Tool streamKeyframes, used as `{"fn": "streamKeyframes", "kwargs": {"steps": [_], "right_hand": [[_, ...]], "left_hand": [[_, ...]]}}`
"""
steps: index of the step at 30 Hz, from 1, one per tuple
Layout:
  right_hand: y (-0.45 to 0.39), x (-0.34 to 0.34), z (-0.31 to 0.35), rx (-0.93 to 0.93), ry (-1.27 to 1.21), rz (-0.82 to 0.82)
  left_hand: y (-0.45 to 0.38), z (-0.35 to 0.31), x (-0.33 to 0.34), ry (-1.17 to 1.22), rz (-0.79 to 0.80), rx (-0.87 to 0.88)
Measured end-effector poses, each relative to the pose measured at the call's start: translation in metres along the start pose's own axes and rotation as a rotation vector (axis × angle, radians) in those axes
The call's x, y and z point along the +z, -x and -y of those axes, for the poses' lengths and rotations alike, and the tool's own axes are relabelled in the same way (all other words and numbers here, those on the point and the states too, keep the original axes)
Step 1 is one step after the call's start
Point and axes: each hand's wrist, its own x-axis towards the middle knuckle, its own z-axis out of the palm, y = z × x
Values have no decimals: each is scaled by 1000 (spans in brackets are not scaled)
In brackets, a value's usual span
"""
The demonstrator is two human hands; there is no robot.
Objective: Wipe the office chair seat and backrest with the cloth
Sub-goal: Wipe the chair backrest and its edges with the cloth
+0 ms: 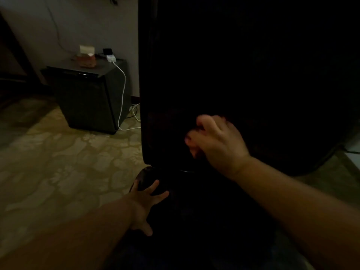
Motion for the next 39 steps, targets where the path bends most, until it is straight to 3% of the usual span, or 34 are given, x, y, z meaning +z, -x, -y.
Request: {"fn": "streamKeyframes", "kwargs": {"steps": [1,4,9,11,14,18,21,25,29,32,36,39], "right_hand": [[11,-3,-7,5,0,34],[15,-9,-23,189,1,-171],[-62,17,38,314,-79,-400],[-76,28,62,237,-125,-379],[-54,30,48,23,-75,-266],[-42,-3,-7,150,-36,-272],[-65,3,18,316,-88,-285],[-73,33,66,233,-137,-316],[-26,24,25,165,-129,-155],[37,9,-26,262,-13,-25],[114,-24,-73,551,68,-122],[141,-44,-78,776,-6,-208]], "left_hand": [[2,-4,-1,-16,-1,10],[6,-4,-7,27,-3,37],[0,5,4,37,-23,40],[0,6,6,63,-15,19],[-9,8,10,29,-4,8],[-23,6,15,46,6,-4],[-18,7,15,53,1,-9],[-5,5,9,55,3,-35],[-15,5,9,49,27,-68],[-14,-1,6,31,32,-91],[-3,-9,-6,-41,38,-70],[0,-13,-10,-75,31,-75]]}}
